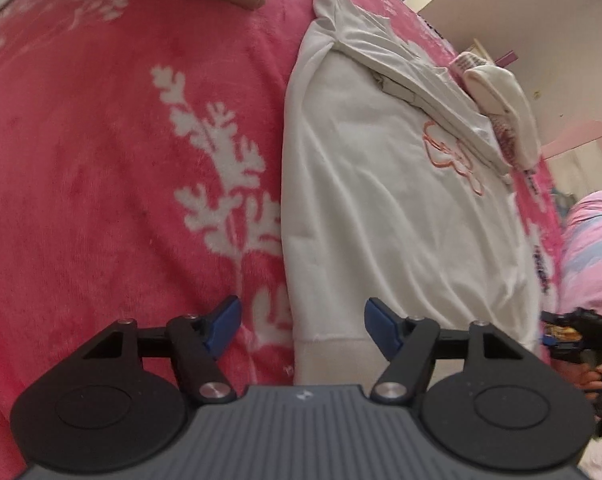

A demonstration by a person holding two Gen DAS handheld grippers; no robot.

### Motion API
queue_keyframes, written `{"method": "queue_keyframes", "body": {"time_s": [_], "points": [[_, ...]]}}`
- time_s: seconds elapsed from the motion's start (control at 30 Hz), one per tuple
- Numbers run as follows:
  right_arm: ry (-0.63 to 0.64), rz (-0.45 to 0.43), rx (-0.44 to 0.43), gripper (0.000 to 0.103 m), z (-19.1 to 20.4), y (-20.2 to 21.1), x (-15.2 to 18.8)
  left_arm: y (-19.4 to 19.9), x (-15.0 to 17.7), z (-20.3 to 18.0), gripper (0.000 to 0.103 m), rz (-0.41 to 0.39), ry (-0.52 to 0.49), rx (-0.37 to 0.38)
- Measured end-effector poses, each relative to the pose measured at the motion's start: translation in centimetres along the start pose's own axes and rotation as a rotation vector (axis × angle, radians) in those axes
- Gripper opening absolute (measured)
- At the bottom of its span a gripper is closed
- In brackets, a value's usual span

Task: Fold clothes
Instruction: 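Grasp the sweatshirt hem with both grippers, then lift the hem with both grippers and fold it toward the collar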

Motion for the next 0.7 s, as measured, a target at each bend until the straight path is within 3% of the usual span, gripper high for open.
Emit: {"method": "queue_keyframes", "body": {"time_s": [0.2, 0.53, 0.6, 0.7], "points": [[-0.074, 0.019, -0.048, 0.056, -1.4, -0.4, 0.4, -0.6, 1.4, -0.9, 0.063, 0.029, -0.091, 0.062], [-0.123, 0.146, -0.081, 0.053, -1.4, -0.6, 2.5, -3.2, 3.3, -2.5, 0.031, 0.095, -0.154, 0.116], [-0.115, 0.157, -0.088, 0.051, -1.1, -0.6, 2.8, -3.5, 3.2, -2.7, 0.024, 0.106, -0.156, 0.112], [-0.110, 0.181, -0.097, 0.038, -1.0, -0.6, 3.5, -3.5, 3.4, -2.4, 0.017, 0.111, -0.150, 0.104]]}}
Point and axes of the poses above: each gripper's, at about its wrist camera, not at the fingertips, and y roughly against the way its jaws point, z to its left, x to its underside, the point moved 2 cm from there along -y, roughly the way its jaws point, and after that the axes turned 9 degrees about -x, right-handed, at the moved point
